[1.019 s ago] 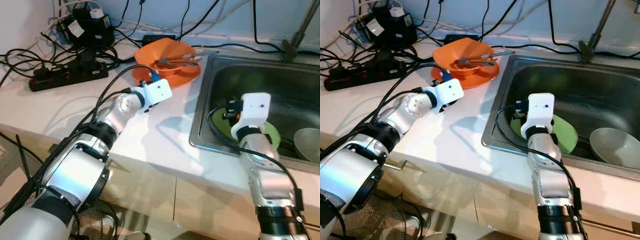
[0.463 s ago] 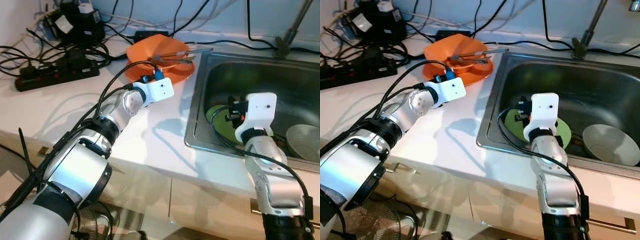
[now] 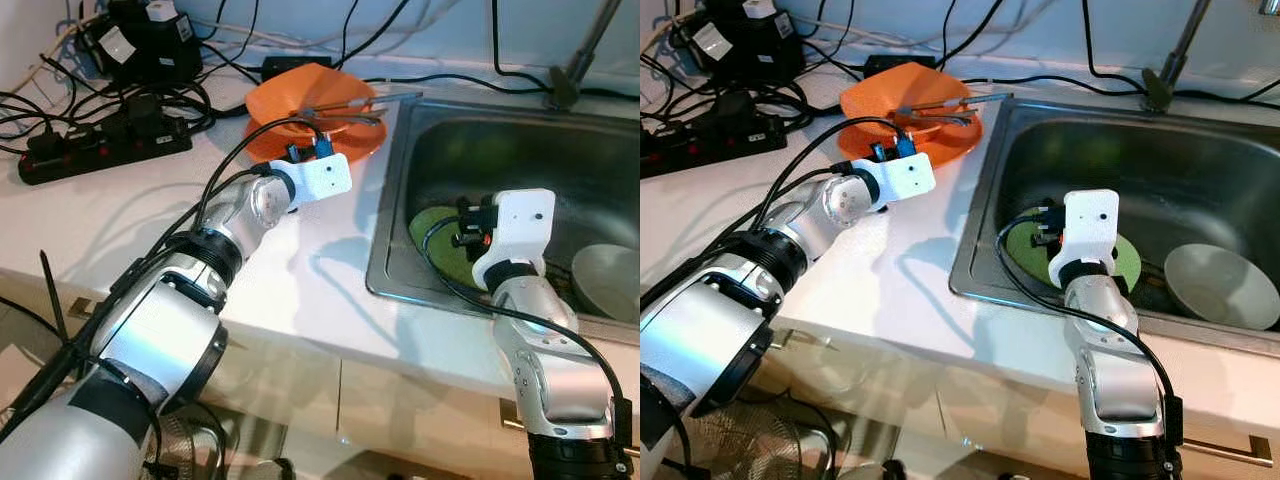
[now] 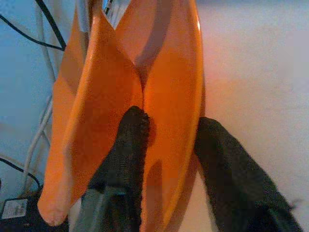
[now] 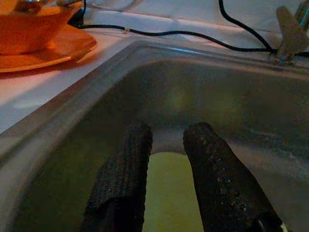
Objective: Kitchen organization
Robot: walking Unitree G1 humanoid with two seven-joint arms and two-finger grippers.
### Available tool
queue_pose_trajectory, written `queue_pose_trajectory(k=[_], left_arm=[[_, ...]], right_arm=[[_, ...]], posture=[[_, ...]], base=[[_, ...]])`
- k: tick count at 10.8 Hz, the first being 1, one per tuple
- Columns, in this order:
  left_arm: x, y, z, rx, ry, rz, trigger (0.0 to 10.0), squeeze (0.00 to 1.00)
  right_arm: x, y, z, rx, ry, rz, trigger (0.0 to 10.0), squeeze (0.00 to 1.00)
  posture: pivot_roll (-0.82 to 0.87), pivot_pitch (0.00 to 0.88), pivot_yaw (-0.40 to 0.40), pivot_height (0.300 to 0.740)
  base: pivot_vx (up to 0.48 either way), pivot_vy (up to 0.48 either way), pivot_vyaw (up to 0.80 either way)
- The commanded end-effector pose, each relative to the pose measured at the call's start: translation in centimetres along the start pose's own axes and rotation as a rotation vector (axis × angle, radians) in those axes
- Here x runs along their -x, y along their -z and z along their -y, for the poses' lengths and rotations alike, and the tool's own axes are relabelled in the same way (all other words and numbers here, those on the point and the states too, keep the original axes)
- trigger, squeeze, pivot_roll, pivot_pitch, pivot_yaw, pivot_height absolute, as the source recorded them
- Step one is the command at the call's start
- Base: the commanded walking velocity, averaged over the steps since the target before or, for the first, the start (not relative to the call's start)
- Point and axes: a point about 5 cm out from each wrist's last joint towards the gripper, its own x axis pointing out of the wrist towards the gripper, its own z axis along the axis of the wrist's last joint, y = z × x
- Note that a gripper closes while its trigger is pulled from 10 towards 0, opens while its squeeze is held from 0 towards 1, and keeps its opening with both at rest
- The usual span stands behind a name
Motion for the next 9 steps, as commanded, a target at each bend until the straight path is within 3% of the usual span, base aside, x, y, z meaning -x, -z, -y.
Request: queue_pose_trajectory(k=[1,5,9], left_arm=[[0.1,1.2,2.0,-0.011,0.083,-0.058,0.0,0.00],[0.2,1.8,1.9,-0.038,0.083,-0.081,0.0,0.00],[0.7,2.8,3.3,-0.124,0.118,-0.056,0.0,0.00]], right_arm=[[0.3,-0.5,0.0,-0.008,-0.001,0.014,10.0,0.00],[0.2,-0.4,0.1,-0.010,0.004,0.009,10.0,0.00],[-0.1,-0.3,-0.3,-0.019,0.003,0.008,10.0,0.00]], posture=[[-0.03,0.201,0.059,0.740],[-0.03,0.201,0.061,0.740],[0.00,0.204,0.064,0.740]], base=[[0.000,0.000,0.00],[0.000,0.000,0.00],[0.000,0.000,0.00]])
